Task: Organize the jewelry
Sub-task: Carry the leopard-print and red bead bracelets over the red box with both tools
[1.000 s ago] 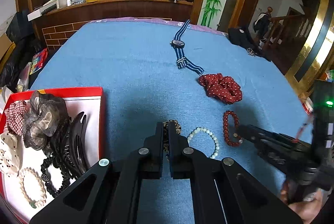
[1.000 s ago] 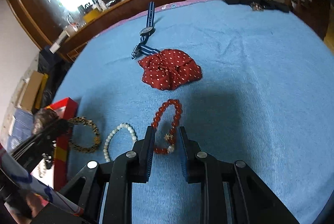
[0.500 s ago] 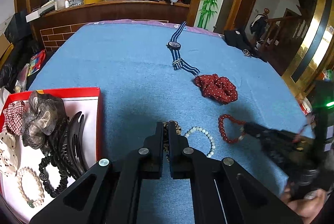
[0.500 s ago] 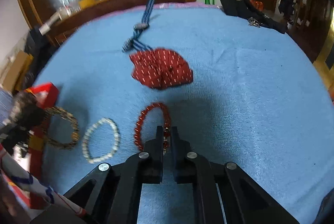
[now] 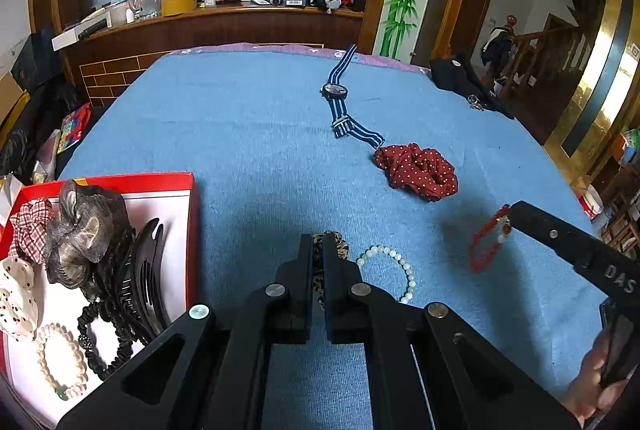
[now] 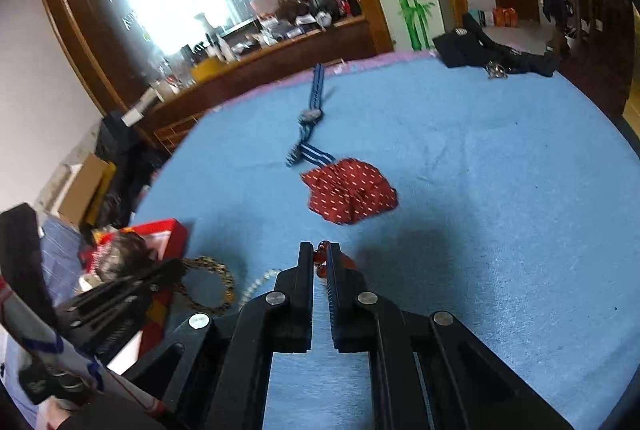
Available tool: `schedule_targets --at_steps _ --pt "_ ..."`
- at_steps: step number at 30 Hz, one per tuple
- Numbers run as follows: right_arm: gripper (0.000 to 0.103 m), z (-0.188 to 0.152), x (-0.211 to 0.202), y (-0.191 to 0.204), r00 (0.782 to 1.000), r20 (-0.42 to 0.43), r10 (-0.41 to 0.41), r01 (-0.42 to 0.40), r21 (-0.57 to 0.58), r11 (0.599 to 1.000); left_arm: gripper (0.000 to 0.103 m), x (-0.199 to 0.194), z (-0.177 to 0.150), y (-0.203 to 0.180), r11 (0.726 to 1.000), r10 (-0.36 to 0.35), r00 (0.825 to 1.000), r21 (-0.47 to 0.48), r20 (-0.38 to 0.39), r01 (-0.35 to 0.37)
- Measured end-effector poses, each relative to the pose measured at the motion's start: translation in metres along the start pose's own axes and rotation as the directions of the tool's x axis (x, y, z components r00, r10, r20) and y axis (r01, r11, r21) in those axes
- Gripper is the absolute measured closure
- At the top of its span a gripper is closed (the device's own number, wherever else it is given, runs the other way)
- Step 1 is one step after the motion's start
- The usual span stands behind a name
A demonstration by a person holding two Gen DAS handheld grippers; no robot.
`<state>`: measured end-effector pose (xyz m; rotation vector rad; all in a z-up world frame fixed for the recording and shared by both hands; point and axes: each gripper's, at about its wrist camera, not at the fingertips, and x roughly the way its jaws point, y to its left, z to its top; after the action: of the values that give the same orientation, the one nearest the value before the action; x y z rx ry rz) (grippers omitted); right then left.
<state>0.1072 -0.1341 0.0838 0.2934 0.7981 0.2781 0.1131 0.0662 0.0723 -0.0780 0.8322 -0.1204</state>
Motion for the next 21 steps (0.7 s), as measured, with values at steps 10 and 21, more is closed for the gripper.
schedule_targets --at_steps 10,21 --pt "0.096 -0.003 -0.004 0.01 0.999 0.001 0.035 -0.035 -0.019 0.999 0.1 -0.005 -0.002 -0.011 0.999 0.03 0.999 0.04 0.036 -0.032" --pt "0.096 -0.005 -0.005 0.015 0.999 0.0 0.038 -0.038 -0.032 0.999 0.1 -0.007 -0.002 -0.013 0.997 0.047 0.998 0.057 0.052 -0.05"
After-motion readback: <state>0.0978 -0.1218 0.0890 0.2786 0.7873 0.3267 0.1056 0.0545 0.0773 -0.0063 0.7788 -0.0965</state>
